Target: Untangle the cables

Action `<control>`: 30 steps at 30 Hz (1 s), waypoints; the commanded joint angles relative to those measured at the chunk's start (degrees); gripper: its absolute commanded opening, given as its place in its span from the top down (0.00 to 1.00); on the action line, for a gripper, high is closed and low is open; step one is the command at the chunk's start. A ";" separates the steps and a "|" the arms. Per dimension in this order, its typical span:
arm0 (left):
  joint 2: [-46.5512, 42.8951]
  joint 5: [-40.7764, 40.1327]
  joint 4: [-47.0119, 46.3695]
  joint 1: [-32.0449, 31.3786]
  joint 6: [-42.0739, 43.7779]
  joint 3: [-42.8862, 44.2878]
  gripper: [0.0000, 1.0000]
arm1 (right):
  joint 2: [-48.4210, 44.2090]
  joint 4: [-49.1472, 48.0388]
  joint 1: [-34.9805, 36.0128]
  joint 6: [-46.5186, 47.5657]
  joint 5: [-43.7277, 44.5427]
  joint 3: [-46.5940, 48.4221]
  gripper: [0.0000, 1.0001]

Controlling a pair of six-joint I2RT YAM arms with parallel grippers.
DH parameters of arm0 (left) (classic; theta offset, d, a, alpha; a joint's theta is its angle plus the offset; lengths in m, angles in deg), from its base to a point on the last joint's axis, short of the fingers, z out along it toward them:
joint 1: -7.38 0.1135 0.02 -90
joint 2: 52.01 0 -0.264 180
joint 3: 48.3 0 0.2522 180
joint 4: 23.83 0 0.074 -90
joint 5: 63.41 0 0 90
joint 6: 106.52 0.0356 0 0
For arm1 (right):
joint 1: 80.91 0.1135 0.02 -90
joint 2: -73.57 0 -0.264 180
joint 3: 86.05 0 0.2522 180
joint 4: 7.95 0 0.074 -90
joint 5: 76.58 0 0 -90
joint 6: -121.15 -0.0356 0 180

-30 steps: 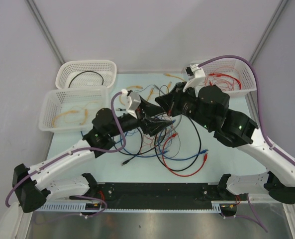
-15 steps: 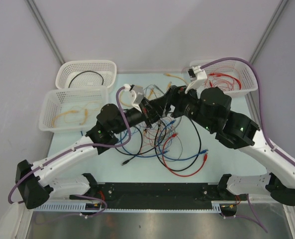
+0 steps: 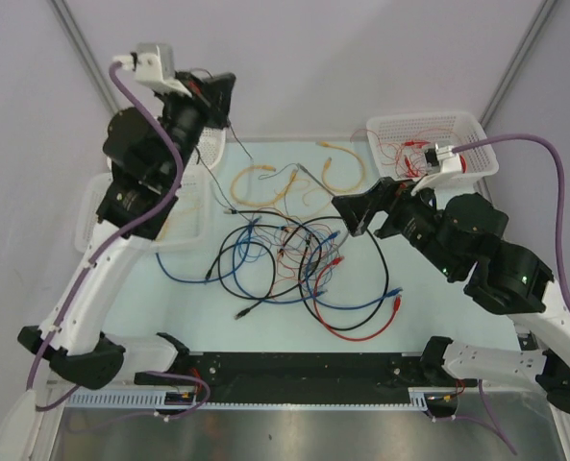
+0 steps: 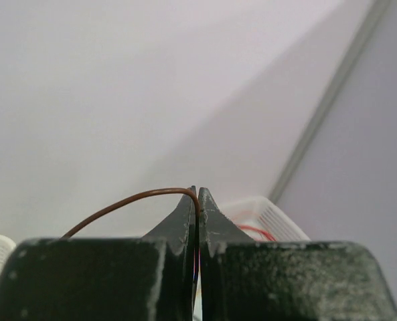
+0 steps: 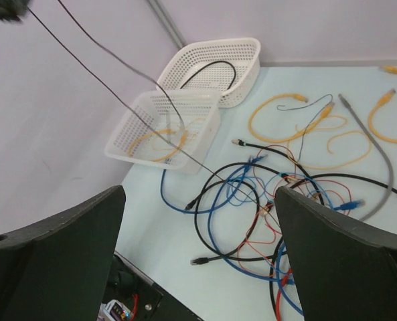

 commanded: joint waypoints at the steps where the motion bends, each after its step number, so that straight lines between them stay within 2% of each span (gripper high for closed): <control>1: 8.19 -12.75 5.76 2.15 1.00 16.24 1.00 | -1.83 0.58 0.01 -0.13 3.32 -4.47 0.00; 4: 17.06 -22.85 4.27 3.03 3.63 26.61 1.00 | -2.45 0.93 0.01 -2.06 1.92 -8.16 0.00; 5: 19.18 -29.14 3.13 3.03 4.60 29.01 1.00 | -2.53 0.93 -0.07 -2.41 0.70 -9.14 0.00; 8: 27.35 -36.57 -4.59 3.20 9.61 36.75 1.00 | -3.06 1.46 -0.07 -3.29 -0.19 -12.12 0.00; 9: 31.46 -39.55 -11.32 3.20 14.15 38.25 1.00 | -3.58 1.37 -0.16 -3.38 -0.54 -12.83 0.00; 10: 33.42 -40.88 -14.86 3.20 17.58 41.83 1.00 | -3.85 1.28 -0.16 -3.38 -0.90 -13.71 0.00; 11: 36.22 -42.11 -22.21 3.38 21.10 44.39 1.00 | -4.11 1.11 -0.16 -3.47 -1.42 -15.11 0.00; 12: 38.86 -43.34 -24.72 3.73 27.23 47.64 1.00 | -4.47 0.93 -0.25 -3.30 -1.69 -15.91 0.00; 13: 44.45 -43.27 -26.40 4.25 28.85 55.15 1.00 | -5.16 0.76 -0.25 -3.30 -1.78 -16.70 0.00; 14: 46.25 -42.57 -29.81 5.48 29.91 57.75 1.00 | -5.43 0.32 -0.42 -3.04 -2.30 -18.27 0.00; 16: 46.89 -40.72 -34.04 6.80 29.76 56.57 1.00 | -6.22 -0.12 -0.78 -2.33 -3.00 -19.51 0.00; 20: 45.12 -37.73 -38.44 11.02 21.85 48.99 1.00 | -7.45 -0.91 -2.70 -0.31 -4.32 -22.41 0.00; 24: 49.08 -34.40 -39.15 13.57 21.05 54.16 1.00 | -8.60 -1.44 -7.09 1.01 -7.57 -24.43 0.00; 30: 47.86 -33.69 -36.53 18.06 18.06 54.00 1.00 | -9.83 -3.11 -12.55 0.83 -13.64 -28.30 0.00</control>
